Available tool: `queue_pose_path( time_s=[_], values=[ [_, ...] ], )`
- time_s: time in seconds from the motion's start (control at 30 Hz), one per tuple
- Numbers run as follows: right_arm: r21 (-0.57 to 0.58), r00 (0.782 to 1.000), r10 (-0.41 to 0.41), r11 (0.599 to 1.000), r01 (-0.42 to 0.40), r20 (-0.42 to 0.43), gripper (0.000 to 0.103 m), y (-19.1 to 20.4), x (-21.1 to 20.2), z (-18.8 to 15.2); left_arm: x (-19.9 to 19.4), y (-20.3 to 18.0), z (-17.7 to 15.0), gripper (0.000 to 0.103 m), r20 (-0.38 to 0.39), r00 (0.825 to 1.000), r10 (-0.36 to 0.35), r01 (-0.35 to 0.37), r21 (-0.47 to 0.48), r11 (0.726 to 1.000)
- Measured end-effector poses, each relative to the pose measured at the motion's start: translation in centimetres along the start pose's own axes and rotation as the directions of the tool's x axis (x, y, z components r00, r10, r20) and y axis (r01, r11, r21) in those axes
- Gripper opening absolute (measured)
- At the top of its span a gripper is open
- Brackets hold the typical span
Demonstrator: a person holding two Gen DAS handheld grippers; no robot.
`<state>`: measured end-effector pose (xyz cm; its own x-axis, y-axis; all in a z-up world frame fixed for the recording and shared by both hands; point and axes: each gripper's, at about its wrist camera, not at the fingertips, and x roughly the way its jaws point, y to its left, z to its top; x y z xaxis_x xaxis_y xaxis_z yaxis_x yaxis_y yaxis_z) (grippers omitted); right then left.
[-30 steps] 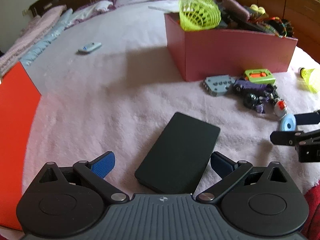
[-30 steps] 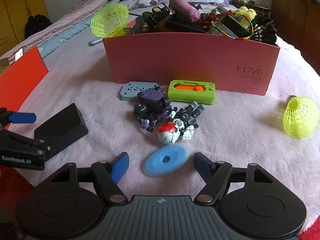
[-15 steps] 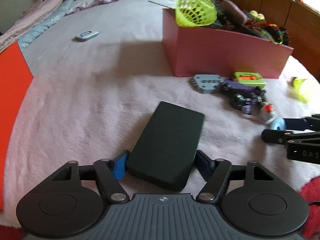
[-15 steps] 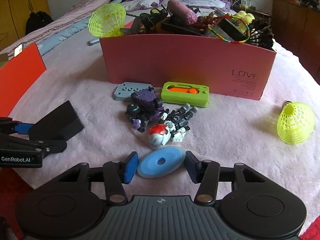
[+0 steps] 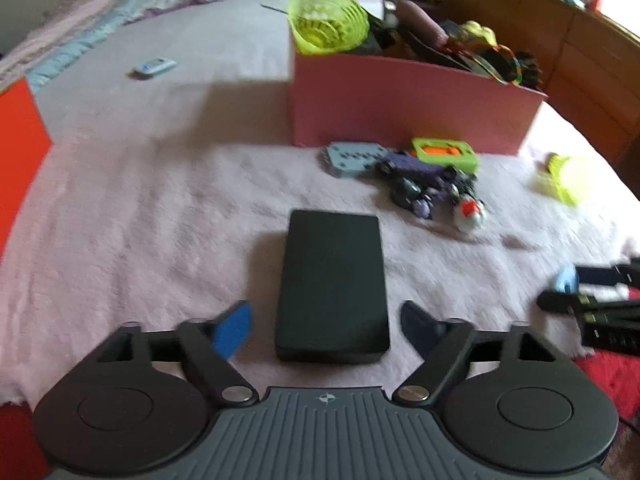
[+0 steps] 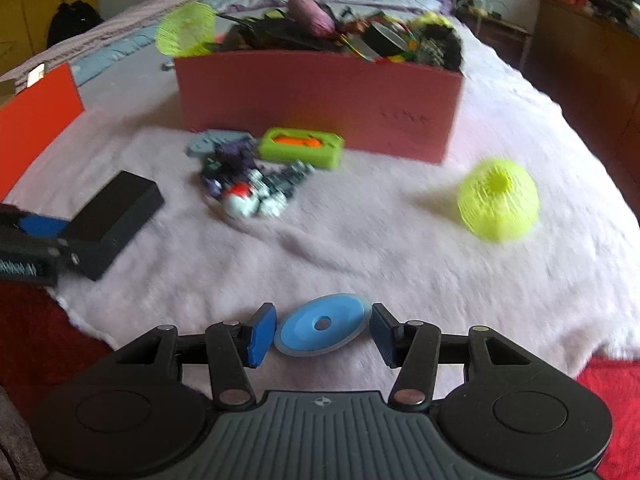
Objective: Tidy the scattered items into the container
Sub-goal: 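Lift the black case with the left tool while the right tool grasps the blue disc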
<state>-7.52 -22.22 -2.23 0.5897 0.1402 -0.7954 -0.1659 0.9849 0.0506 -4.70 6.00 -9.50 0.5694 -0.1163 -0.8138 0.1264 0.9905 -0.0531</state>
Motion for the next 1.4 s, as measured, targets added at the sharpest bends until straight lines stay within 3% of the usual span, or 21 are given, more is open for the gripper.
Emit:
queue_pose_path(
  time_s=[0.23,0.4,0.5,0.6,0.67,0.73,0.83,1.4],
  values=[
    [0.026,1.000,-0.014,1.000,0.014,0.000,0.067,0.1,0.4,-1.0,2.3,0.0,0.5,0.089,-0.077,0.997,0.031,-0.032,-0.007,0.999],
    [0.062,1.000,-0.017,0.998,0.016,0.015,0.076,-0.2,0.2,-1.8,3.0,-0.6,-0.2,0.103,-0.087,0.995,0.047,-0.043,0.046,0.998],
    [0.059,1.000,-0.016,0.998,0.015,0.023,0.077,-0.2,0.2,-2.0,3.1,-0.5,-0.3,0.103,-0.083,0.996,0.040,-0.037,0.039,0.999],
    [0.059,0.999,-0.007,0.998,0.005,0.031,0.079,-0.4,0.4,-2.0,2.6,-0.2,-0.4,0.095,-0.063,0.998,0.030,-0.029,0.015,0.999],
    [0.062,0.999,0.001,0.998,-0.004,0.042,0.078,-0.6,0.3,-2.0,2.0,-0.1,-0.4,0.078,-0.044,0.999,0.028,-0.028,0.010,1.000],
    [0.056,0.999,-0.007,0.998,0.004,0.052,0.069,-0.6,0.2,-2.1,1.4,0.1,-0.4,0.059,-0.031,0.999,0.011,-0.011,-0.004,1.000],
    [0.045,0.998,-0.008,0.999,0.005,0.064,0.055,-0.5,-0.1,-2.0,1.0,0.3,-0.3,0.059,-0.023,1.000,-0.016,0.016,-0.031,0.999],
    [0.020,0.992,0.004,1.000,-0.006,0.125,0.054,-0.4,-2.0,-0.7,-3.0,-1.4,2.6,0.058,0.099,0.992,-0.078,0.079,-0.012,0.997]
  ],
)
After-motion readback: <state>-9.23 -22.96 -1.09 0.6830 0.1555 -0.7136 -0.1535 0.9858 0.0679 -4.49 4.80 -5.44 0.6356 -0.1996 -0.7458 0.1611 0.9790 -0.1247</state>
